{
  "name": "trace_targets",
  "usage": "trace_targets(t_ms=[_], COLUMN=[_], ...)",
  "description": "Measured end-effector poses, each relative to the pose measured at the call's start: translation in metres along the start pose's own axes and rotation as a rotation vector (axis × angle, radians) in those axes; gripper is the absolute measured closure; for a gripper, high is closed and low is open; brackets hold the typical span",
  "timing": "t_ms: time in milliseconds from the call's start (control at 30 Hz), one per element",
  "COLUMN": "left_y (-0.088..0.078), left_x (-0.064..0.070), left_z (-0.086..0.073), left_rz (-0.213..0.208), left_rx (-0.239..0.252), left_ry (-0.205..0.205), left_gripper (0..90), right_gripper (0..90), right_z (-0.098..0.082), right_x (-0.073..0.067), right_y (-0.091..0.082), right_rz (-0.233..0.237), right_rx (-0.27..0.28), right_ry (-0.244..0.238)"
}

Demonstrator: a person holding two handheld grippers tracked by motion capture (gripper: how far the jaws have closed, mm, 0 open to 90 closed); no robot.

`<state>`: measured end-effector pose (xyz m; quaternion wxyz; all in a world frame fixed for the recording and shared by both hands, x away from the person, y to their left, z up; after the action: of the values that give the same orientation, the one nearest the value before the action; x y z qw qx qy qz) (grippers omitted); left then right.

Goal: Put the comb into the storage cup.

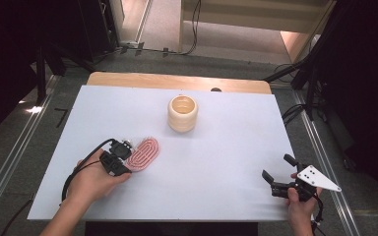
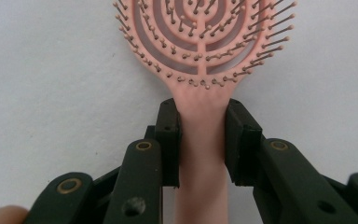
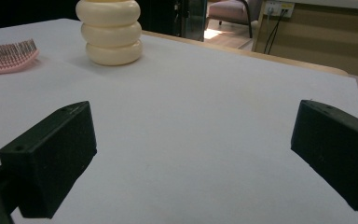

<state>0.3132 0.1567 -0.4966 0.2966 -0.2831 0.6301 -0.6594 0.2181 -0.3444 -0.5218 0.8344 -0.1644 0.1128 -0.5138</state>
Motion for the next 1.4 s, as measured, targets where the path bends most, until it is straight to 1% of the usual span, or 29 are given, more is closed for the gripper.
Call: trace_targets(t_ms=[100, 133, 200, 267, 367, 400, 433, 467, 500, 533, 567, 600, 667, 700, 733, 767, 800, 833, 900, 933, 1033, 1067, 1100, 1167, 1200, 1233, 1300, 1333, 1400], left_y=[-0.001, 0.000, 0.000, -0.001, -0.001, -0.002, -0.003, -0.003, -0.004, -0.004, -0.005, -0.006, -0.007, -0.008, -0.009, -0.010, -0.010, -0.012, -0.013, -0.015, -0.017, -0.017, -0.018, -0.019, -0.019, -0.019, -0.021, -0.021, -0.023], left_x=[0.000, 0.000, 0.000, 0.000, -0.001, -0.001, -0.001, -0.001, 0.000, 0.000, 0.001, 0.002, 0.002, 0.002, 0.002, 0.002, 0.002, 0.003, 0.003, 0.004, 0.005, 0.005, 0.006, 0.007, 0.008, 0.008, 0.009, 0.010, 0.013], left_z=[0.000, 0.000, -0.001, -0.001, -0.001, -0.001, -0.001, -0.001, -0.001, -0.001, -0.001, -0.001, -0.001, 0.000, 0.000, 0.000, 0.000, 0.001, 0.001, 0.002, 0.003, 0.003, 0.004, 0.005, 0.005, 0.006, 0.007, 0.007, 0.008], left_rz=[-0.004, 0.005, 0.005, -0.005, -0.003, 0.007, 0.002, 0.010, 0.008, 0.007, 0.015, 0.009, 0.023, 0.013, 0.024, 0.023, 0.023, 0.048, 0.047, 0.049, 0.044, 0.044, 0.045, 0.039, 0.038, 0.026, 0.032, 0.023, 0.040], left_rx=[-0.001, 0.003, 0.003, 0.007, 0.009, 0.020, 0.028, 0.033, 0.037, 0.035, 0.046, 0.042, 0.052, 0.053, 0.069, 0.080, 0.080, 0.093, 0.095, 0.119, 0.129, 0.129, 0.139, 0.142, 0.149, 0.146, 0.167, 0.162, 0.186], left_ry=[0.005, 0.012, 0.013, 0.011, 0.011, 0.015, 0.013, 0.019, 0.018, 0.024, 0.023, 0.021, 0.032, 0.031, 0.034, 0.035, 0.035, 0.044, 0.044, 0.043, 0.045, 0.045, 0.044, 0.050, 0.050, 0.049, 0.050, 0.059, 0.070], left_gripper=[71.4, 71.4, 71.3, 71.4, 71.4, 71.4, 71.4, 71.4, 71.4, 71.4, 71.4, 71.4, 71.4, 71.4, 71.4, 71.4, 71.4, 71.3, 71.4, 71.4, 71.3, 71.3, 71.3, 71.3, 71.3, 71.4, 71.3, 71.3, 71.3], right_gripper=[0.0, 0.0, 0.0, 0.0, 0.0, 0.0, 0.0, 0.0, 0.0, 0.0, 0.0, 0.0, 0.0, 0.0, 0.0, 0.0, 0.0, 0.0, 0.0, 0.0, 0.0, 0.0, 0.0, 0.0, 0.0, 0.0, 0.0, 0.0, 0.0], right_z=[0.001, 0.001, 0.001, 0.002, 0.004, 0.004, 0.005, 0.005, 0.006, 0.007, 0.007, 0.008, 0.011, 0.012, 0.014, 0.016, 0.016, 0.019, 0.021, 0.025, 0.031, 0.031, 0.034, 0.038, 0.040, 0.042, 0.046, 0.048, 0.051], right_x=[0.000, 0.000, 0.000, 0.000, -0.002, -0.002, -0.003, -0.004, -0.004, -0.006, -0.007, -0.009, -0.014, -0.016, -0.018, -0.021, -0.021, -0.025, -0.028, -0.033, -0.040, -0.040, -0.045, -0.049, -0.051, -0.052, -0.056, -0.057, -0.060], right_y=[0.000, 0.000, 0.000, -0.001, -0.001, 0.000, 0.000, 0.001, 0.001, 0.002, 0.003, 0.003, 0.004, 0.005, 0.005, 0.006, 0.006, 0.008, 0.009, 0.011, 0.016, 0.016, 0.019, 0.022, 0.024, 0.026, 0.029, 0.030, 0.033], right_rz=[0.001, 0.001, 0.002, 0.001, 0.006, 0.007, 0.007, 0.012, 0.017, 0.021, 0.029, 0.033, 0.044, 0.053, 0.061, 0.072, 0.072, 0.089, 0.099, 0.107, 0.127, 0.127, 0.146, 0.166, 0.174, 0.182, 0.198, 0.204, 0.206], right_rx=[0.005, 0.005, 0.005, 0.002, 0.004, 0.001, 0.002, 0.003, 0.004, 0.004, 0.004, 0.005, 0.004, 0.005, 0.008, 0.013, 0.013, 0.019, 0.020, 0.015, 0.013, 0.013, 0.011, 0.013, 0.013, 0.014, 0.011, 0.009, 0.009], right_ry=[0.000, 0.001, 0.001, -0.005, -0.001, -0.004, -0.003, -0.002, 0.000, 0.002, 0.007, 0.003, 0.006, 0.005, 0.008, 0.011, 0.011, 0.018, 0.020, 0.014, 0.012, 0.012, 0.018, 0.029, 0.035, 0.037, 0.040, 0.038, 0.042])
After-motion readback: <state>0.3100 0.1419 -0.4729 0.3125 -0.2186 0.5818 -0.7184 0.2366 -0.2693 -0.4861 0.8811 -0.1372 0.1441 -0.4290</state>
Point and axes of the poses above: each handheld gripper's, and its own axes: y roughly forward along the jaws, z roughly out of its top, x roughly to its right, the point moved 3 cm from there along y, roughly forward along the jaws, and after that the axes turned 7 degrees about -x, right-handed, at the moved point
